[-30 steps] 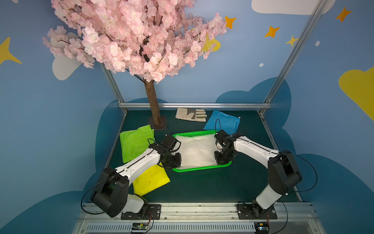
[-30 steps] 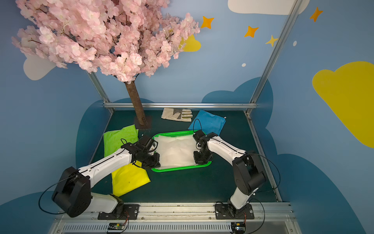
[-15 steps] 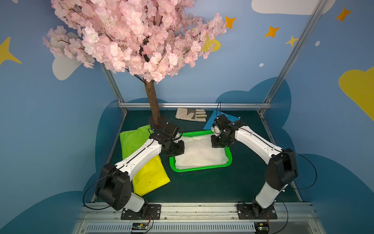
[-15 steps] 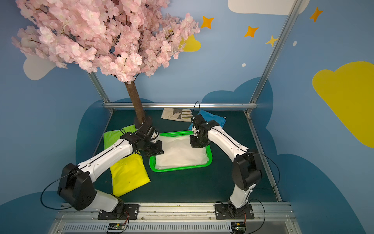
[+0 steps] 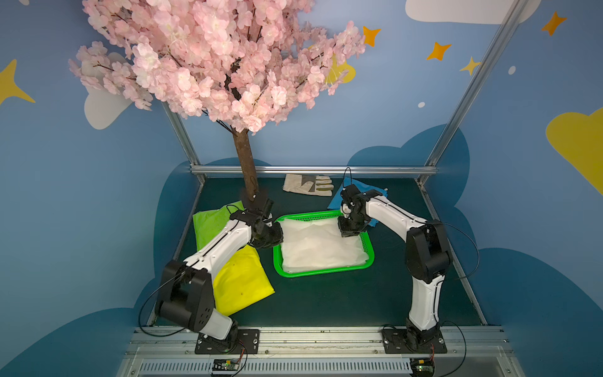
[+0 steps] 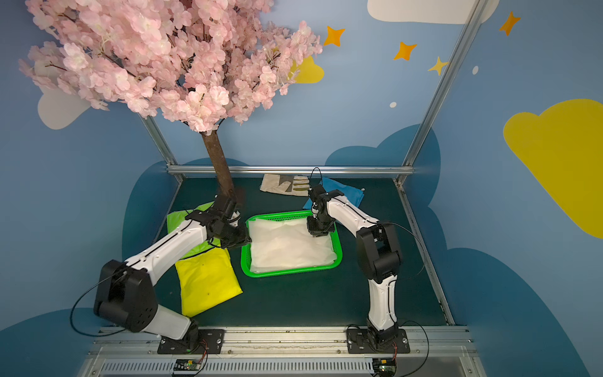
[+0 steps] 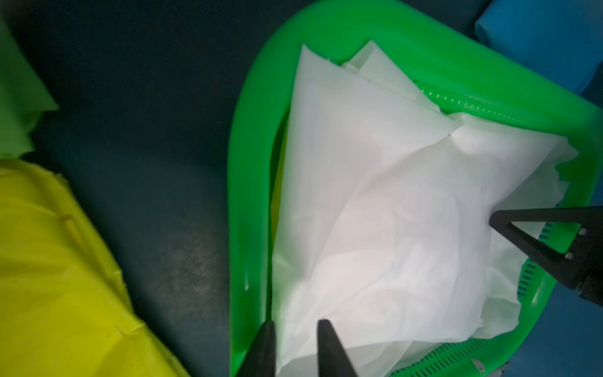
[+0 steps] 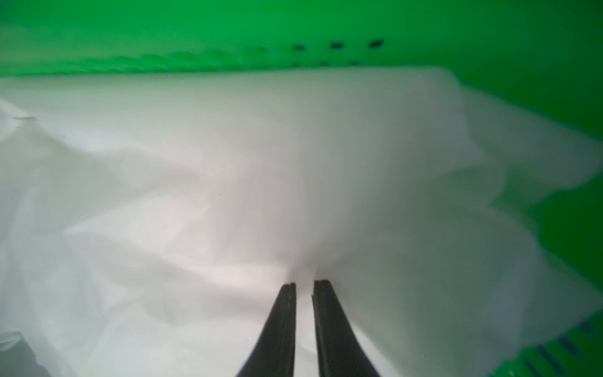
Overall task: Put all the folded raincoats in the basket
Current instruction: Place the raincoat in the basket, then move the basket to the center of the board.
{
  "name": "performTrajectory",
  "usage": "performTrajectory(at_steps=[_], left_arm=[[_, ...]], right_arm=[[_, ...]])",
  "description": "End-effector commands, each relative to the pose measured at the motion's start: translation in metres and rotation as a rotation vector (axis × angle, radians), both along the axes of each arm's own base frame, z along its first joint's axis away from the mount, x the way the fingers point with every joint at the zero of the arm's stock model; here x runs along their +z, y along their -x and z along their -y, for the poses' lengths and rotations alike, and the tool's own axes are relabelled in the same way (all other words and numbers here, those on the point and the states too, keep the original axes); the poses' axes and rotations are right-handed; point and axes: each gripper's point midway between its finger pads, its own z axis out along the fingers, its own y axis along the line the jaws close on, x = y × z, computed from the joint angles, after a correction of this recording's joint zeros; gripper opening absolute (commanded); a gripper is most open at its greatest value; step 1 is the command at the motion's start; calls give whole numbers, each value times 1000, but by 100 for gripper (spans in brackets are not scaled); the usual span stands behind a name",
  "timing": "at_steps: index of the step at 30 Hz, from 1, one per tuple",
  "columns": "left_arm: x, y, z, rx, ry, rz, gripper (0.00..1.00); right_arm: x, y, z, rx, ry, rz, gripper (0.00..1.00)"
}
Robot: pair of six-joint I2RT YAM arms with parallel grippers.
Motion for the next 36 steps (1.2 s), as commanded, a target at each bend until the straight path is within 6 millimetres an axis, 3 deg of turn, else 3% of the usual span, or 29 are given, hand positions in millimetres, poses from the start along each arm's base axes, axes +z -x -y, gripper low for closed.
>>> performTrajectory(at_steps=[1, 6, 9, 12, 18, 23, 27, 30, 33, 36], left_arm=[[19, 22, -21, 54, -6, 71, 53], [13, 65, -55, 171, -78, 60, 62], [2, 87, -79, 307, -114, 66, 64], [-14, 101, -86, 350, -108, 74, 64], [-33, 111, -69, 304, -28, 12, 62], [-41, 111, -65, 292, -15, -8, 61], [-44, 111, -68, 322, -19, -9, 61], [-45, 110, -66, 315, -6, 9, 62], [-48, 112, -69, 313, -28, -2, 62], [-51, 114, -68, 309, -27, -19, 62]], right_arm=[[57, 14, -1, 43, -58, 125, 32], [84, 45, 16, 24, -102, 205, 48], [83, 70, 18, 33, -167, 211, 50], [82, 100, 15, 55, -205, 214, 48], [74, 167, -8, 179, -343, 213, 40], [42, 209, -26, 276, -343, 205, 33], [15, 221, -38, 305, -241, 147, 31], [2, 223, -62, 325, -228, 104, 31], [-5, 204, -79, 308, -188, 114, 31], [-9, 167, -85, 241, -72, 139, 30]])
